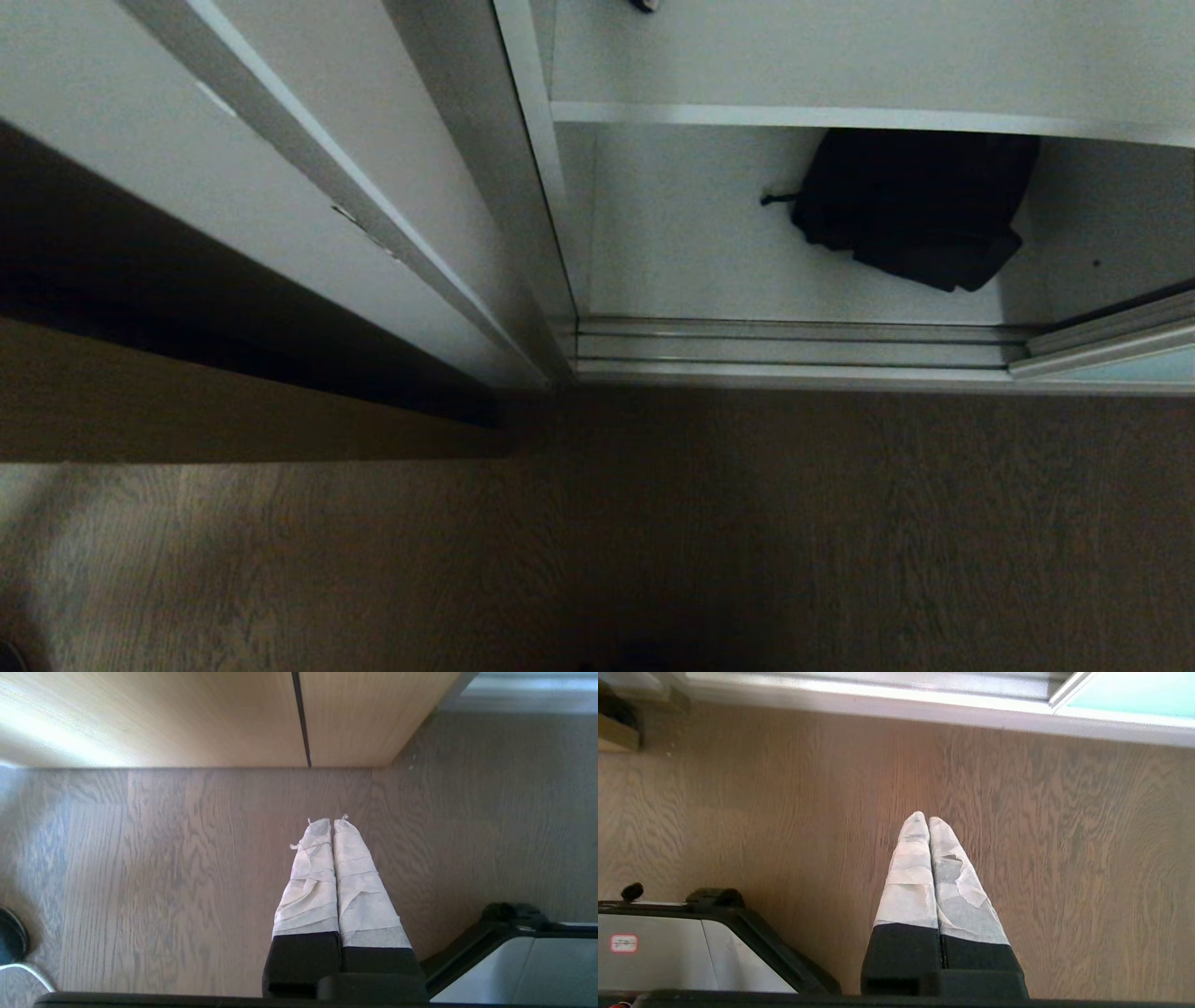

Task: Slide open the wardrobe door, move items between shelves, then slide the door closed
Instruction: Place the bag on the higher shelf

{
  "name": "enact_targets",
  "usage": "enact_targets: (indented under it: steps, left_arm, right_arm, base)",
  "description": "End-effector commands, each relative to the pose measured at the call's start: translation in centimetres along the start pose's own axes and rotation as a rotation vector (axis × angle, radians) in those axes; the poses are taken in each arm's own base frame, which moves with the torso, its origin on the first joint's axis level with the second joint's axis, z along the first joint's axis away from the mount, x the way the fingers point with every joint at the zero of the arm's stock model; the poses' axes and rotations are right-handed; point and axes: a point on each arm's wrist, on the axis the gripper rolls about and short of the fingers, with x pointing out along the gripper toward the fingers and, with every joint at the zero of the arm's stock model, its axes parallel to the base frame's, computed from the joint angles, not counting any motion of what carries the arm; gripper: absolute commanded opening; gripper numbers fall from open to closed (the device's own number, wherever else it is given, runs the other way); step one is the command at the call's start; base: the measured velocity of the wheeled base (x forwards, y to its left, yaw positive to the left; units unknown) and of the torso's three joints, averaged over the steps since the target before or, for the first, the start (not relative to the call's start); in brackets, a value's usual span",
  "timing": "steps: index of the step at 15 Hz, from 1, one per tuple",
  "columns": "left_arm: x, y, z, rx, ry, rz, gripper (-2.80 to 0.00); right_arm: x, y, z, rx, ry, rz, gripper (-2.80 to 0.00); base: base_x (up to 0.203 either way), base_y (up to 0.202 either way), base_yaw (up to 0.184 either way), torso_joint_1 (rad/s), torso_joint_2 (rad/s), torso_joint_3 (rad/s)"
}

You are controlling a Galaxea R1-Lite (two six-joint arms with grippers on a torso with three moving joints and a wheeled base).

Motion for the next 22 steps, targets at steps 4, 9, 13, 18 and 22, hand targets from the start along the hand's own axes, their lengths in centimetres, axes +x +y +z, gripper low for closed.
enact_targets:
  steps: [4, 9, 13, 18, 22]
  left_arm:
    - [0.00, 0.00, 0.01, -0.001, -0.001, 0.000, -2.80]
    - [0.01, 0.00, -0.02, 0.002, 0.003, 0.002, -2.80]
    - [0.00, 0.01, 0.00, -0.006, 0.000, 0.003, -2.80]
    - [0.00, 0.01, 0.00, -0.001, 0.002, 0.003, -2.80]
    - [0.01, 0.00, -0.02, -0.001, 0.003, 0.003, -2.80]
  right_arm:
    - [0.00, 0.00, 0.00, 0.000, -0.001, 0.000, -2.80]
    - [0.00, 0.00, 0.00, 0.000, -0.001, 0.000, -2.80]
    - [0.00, 0.00, 0.00, 0.000, -0.001, 0.002, -2.80]
    - [0.00, 0.00, 0.00, 0.000, -0.001, 0.000, -2.80]
    - [0.00, 0.00, 0.00, 0.000, -0.001, 0.002, -2.80]
  base:
    - [0.000, 0.000, 0.000, 0.001, 0.01, -0.198]
    - [0.000, 0.000, 0.000, 0.000, 0.00, -0.196]
    - [0.000, 0.000, 0.000, 0.003, 0.00, -0.076]
    - [0.000, 0.000, 0.000, 0.000, 0.00, 0.000]
    - [0.000, 0.000, 0.000, 0.000, 0.00, 0.000]
